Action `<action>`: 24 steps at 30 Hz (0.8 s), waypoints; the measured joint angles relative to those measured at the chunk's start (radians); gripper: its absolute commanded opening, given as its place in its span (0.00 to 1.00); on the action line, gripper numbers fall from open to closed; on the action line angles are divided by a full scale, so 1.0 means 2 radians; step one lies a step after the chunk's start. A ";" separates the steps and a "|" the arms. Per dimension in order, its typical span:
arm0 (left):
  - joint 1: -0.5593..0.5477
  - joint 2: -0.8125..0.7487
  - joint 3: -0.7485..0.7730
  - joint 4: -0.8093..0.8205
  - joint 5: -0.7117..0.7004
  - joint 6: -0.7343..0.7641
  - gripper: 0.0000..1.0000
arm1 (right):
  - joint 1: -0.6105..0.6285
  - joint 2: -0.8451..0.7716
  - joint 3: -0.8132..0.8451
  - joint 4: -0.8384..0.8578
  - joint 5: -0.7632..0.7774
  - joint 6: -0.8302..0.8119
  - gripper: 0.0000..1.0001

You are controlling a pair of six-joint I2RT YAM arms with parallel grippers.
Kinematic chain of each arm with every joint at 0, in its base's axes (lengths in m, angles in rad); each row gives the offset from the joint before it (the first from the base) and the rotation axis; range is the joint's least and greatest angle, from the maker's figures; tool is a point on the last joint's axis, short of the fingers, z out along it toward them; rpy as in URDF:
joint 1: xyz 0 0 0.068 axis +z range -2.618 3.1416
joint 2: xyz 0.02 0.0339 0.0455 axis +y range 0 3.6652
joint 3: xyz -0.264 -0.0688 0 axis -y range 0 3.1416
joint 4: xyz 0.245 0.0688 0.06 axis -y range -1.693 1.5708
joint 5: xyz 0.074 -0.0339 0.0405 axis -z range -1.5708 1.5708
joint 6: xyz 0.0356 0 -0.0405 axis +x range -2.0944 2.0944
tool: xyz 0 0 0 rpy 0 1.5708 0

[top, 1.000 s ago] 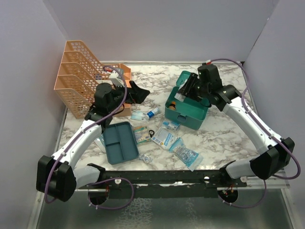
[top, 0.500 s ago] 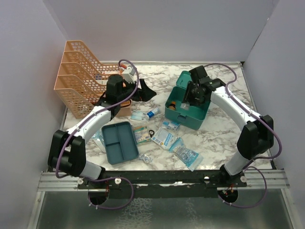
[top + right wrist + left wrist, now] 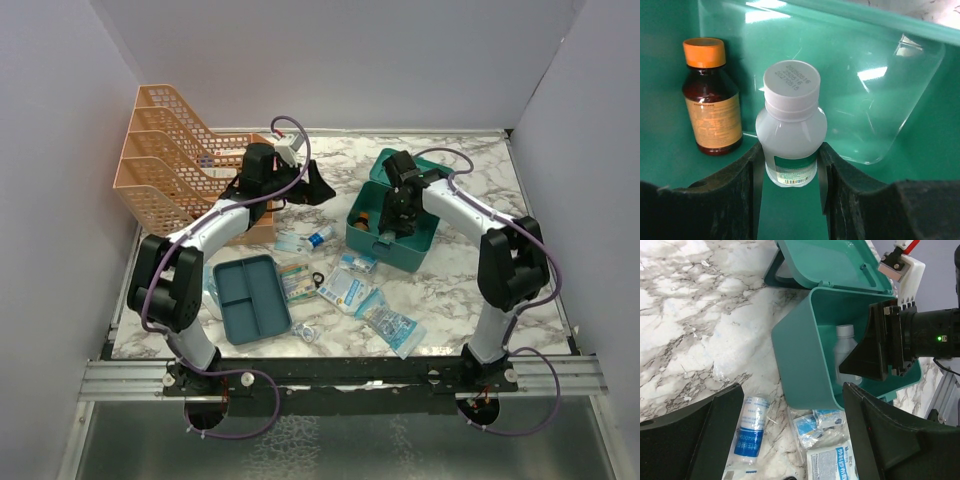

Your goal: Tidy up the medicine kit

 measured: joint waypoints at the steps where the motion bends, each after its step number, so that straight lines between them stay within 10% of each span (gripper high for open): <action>1: 0.000 0.003 0.000 0.000 0.002 0.000 0.83 | -0.001 0.004 0.000 0.000 -0.001 -0.001 0.31; 24: -0.014 0.035 0.013 -0.025 -0.011 0.002 0.81 | -0.009 0.066 0.000 0.068 -0.102 -0.007 0.48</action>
